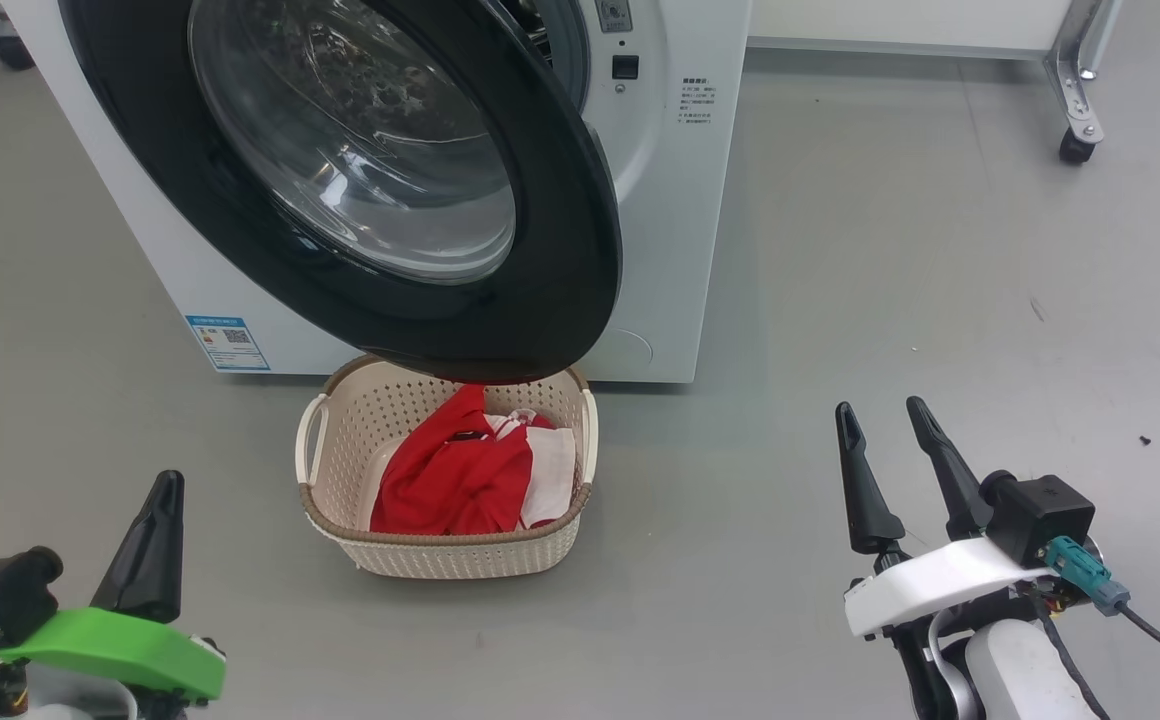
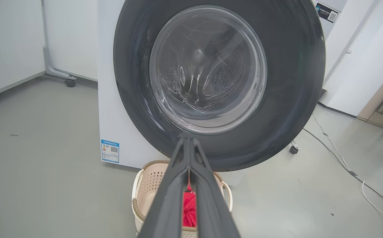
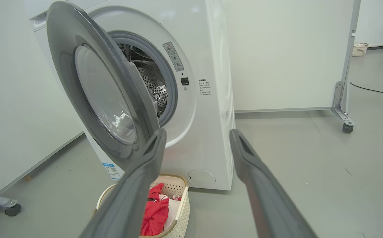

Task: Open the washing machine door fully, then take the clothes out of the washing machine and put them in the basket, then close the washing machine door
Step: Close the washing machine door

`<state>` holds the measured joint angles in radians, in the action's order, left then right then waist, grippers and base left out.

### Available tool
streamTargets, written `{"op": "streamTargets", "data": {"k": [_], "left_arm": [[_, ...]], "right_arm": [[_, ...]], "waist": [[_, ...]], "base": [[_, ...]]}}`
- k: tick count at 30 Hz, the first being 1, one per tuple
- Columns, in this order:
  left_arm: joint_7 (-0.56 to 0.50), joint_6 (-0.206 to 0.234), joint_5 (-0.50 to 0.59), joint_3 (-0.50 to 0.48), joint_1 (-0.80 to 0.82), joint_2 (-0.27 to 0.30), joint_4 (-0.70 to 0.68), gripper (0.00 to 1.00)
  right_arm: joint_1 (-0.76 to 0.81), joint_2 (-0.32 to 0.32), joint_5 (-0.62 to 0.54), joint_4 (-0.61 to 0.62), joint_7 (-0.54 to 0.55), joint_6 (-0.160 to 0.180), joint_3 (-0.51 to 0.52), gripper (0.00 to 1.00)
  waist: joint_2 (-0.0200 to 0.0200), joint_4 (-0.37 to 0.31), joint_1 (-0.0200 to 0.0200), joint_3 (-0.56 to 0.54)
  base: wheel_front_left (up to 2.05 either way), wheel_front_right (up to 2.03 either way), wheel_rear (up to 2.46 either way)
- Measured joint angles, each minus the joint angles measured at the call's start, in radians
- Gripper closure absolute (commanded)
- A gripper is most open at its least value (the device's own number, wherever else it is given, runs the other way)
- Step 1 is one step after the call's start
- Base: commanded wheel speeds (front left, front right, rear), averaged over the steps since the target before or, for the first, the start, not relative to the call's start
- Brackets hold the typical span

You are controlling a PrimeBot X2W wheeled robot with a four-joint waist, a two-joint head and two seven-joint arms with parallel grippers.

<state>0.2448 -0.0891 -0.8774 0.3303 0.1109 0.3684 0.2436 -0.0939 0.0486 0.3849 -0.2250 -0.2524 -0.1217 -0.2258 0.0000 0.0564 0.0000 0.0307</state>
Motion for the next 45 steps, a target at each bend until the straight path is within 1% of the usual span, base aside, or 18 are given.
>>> {"op": "streamTargets", "data": {"k": [1, 5, 6, 8, 9, 10, 11, 15, 19, 23, 27, 32, 45], "left_arm": [[0.014, 0.003, 0.004, -0.003, -0.007, -0.001, -0.002, 1.0], [0.015, 0.015, 0.035, -0.012, -0.03, -0.001, -0.016, 1.0], [0.015, 0.015, 0.043, -0.014, -0.034, -0.002, -0.022, 0.92], [0.015, 0.02, 0.056, -0.015, -0.04, -0.003, -0.03, 0.57], [0.014, 0.022, 0.072, -0.013, -0.044, -0.002, -0.033, 0.43], [0.012, 0.023, 0.087, -0.011, -0.05, -0.002, -0.035, 0.12], [0.012, 0.023, 0.097, -0.009, -0.057, -0.004, -0.036, 0.0], [0.012, 0.024, 0.106, -0.009, -0.076, -0.013, -0.051, 0.0], [0.012, 0.033, 0.114, -0.016, -0.088, -0.035, -0.063, 0.0], [0.012, 0.041, 0.147, -0.021, -0.097, -0.037, -0.072, 0.0], [0.012, 0.041, 0.17, -0.044, -0.097, -0.043, -0.1, 0.0], [0.012, 0.041, 0.186, -0.065, -0.097, -0.062, -0.122, 0.0], [0.012, 0.041, 0.221, -0.086, -0.13, -0.087, -0.133, 0.0]], "right_arm": [[0.0, 0.0, 0.0, 0.0, 0.0, 0.0, -0.001, 0.0], [0.0, 0.0, 0.0, 0.0, 0.0, 0.0, -0.001, 0.0], [0.0, 0.0, 0.0, 0.0, 0.0, 0.0, -0.001, 0.0], [0.001, 0.0, 0.0, 0.0, 0.0, 0.0, -0.002, 0.0], [0.001, 0.0, 0.0, 0.0, 0.0, 0.0, -0.002, 0.0], [0.001, 0.0, 0.0, 0.0, 0.0, 0.0, -0.003, 0.0], [0.001, 0.0, 0.0, 0.0, 0.0, 0.0, -0.003, 0.0], [0.001, 0.0, 0.0, 0.001, 0.0, 0.0, -0.006, 0.0], [0.002, 0.0, 0.0, 0.002, 0.0, 0.0, -0.008, 0.0], [0.002, 0.0, 0.0, 0.002, 0.0, 0.0, -0.008, 0.0], [0.002, 0.0, 0.0, 0.003, 0.0, 0.0, -0.008, 0.0], [0.002, 0.0, 0.0, 0.003, 0.0, 0.0, -0.008, 0.0], [0.002, 0.0, 0.0, 0.004, 0.0, 0.0, -0.01, 0.0]], "waist": [[0.0, 0.001, 0.0, -0.001], [0.0, 0.003, 0.0, -0.003], [0.0, 0.004, 0.0, -0.004], [0.0, 0.005, 0.0, -0.005], [0.0, 0.006, 0.0, -0.005], [0.0, 0.007, 0.0, -0.006], [0.0, 0.007, 0.0, -0.006], [0.0, 0.009, 0.0, -0.007], [0.0, 0.01, 0.0, -0.005], [0.0, 0.011, 0.0, -0.003], [0.0, 0.012, 0.0, -0.001], [0.0, 0.012, 0.0, 0.001], [0.0, 0.012, 0.0001, 0.006]], "base": [[0.0, 0.0, 0.0], [0.0, 0.0, 0.0], [0.0, 0.0, 0.0], [0.0, 0.0, 0.0], [0.0, 0.0, 0.0], [0.0, 0.0, 0.0], [0.0, 0.0, 0.0], [0.0, 0.0, 0.0], [0.0, 0.0, 0.0], [0.0, 0.0, 0.0], [0.0, 0.0, 0.0], [0.0, 0.0, 0.0], [0.0, 0.0, 0.0]]}}
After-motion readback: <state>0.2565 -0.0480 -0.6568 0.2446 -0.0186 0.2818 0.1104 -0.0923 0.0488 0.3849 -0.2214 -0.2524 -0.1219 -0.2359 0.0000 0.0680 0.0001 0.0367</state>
